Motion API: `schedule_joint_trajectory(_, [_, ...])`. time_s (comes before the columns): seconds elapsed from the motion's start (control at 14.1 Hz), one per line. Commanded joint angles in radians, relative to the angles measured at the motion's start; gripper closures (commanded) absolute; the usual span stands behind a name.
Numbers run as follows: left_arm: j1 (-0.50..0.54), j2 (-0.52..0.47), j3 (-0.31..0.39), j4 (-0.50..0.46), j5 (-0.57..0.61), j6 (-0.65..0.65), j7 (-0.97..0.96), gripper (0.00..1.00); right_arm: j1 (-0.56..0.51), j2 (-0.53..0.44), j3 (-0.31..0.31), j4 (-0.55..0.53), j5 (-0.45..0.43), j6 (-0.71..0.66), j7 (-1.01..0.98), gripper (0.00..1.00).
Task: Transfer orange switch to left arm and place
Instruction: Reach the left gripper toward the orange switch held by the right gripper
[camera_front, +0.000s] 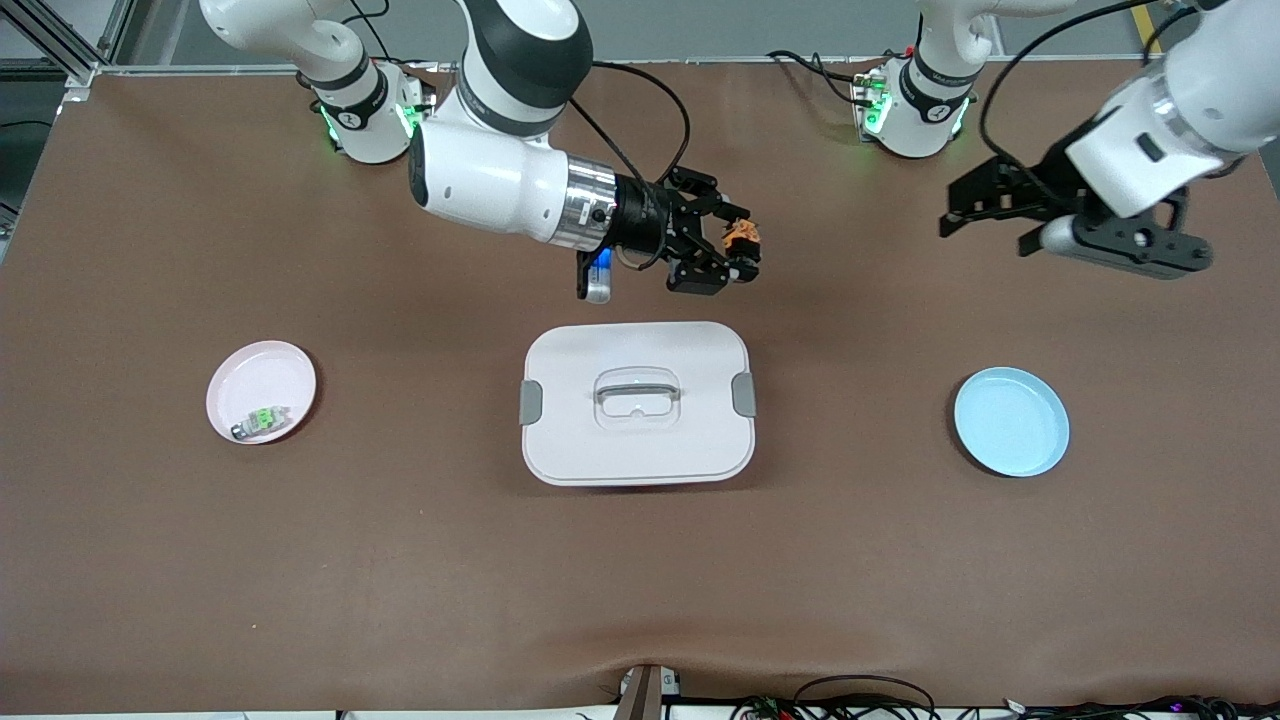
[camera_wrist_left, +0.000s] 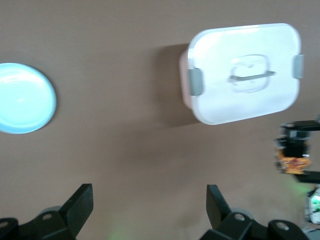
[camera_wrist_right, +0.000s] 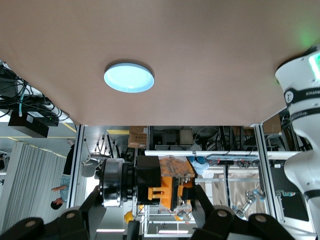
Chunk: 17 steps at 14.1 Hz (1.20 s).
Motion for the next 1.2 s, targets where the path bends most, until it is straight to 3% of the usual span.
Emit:
schedule_joint_trajectory(0.0, [0.004,0.009,-0.039,-0.052,-0.073,0.087,-0.052,0.0,0.009,0.03,-0.013,0.059,0.024,0.002,0.043,0.68])
schedule_joint_trajectory(0.21, [0.004,0.009,-0.062,-0.102,-0.208,0.137,-0.109,0.0,0.012,0.033,-0.013,0.064,0.017,0.002,0.043,0.67])
schedule_joint_trajectory(0.42, [0.007,0.007,-0.108,-0.101,-0.251,0.144,-0.182,0.0,0.012,0.033,-0.014,0.065,0.015,0.0,0.042,0.67])
schedule_joint_trajectory(1.13, [0.004,0.012,-0.188,-0.154,-0.299,0.229,-0.231,0.0,0.012,0.033,-0.013,0.065,-0.002,0.0,0.039,0.67])
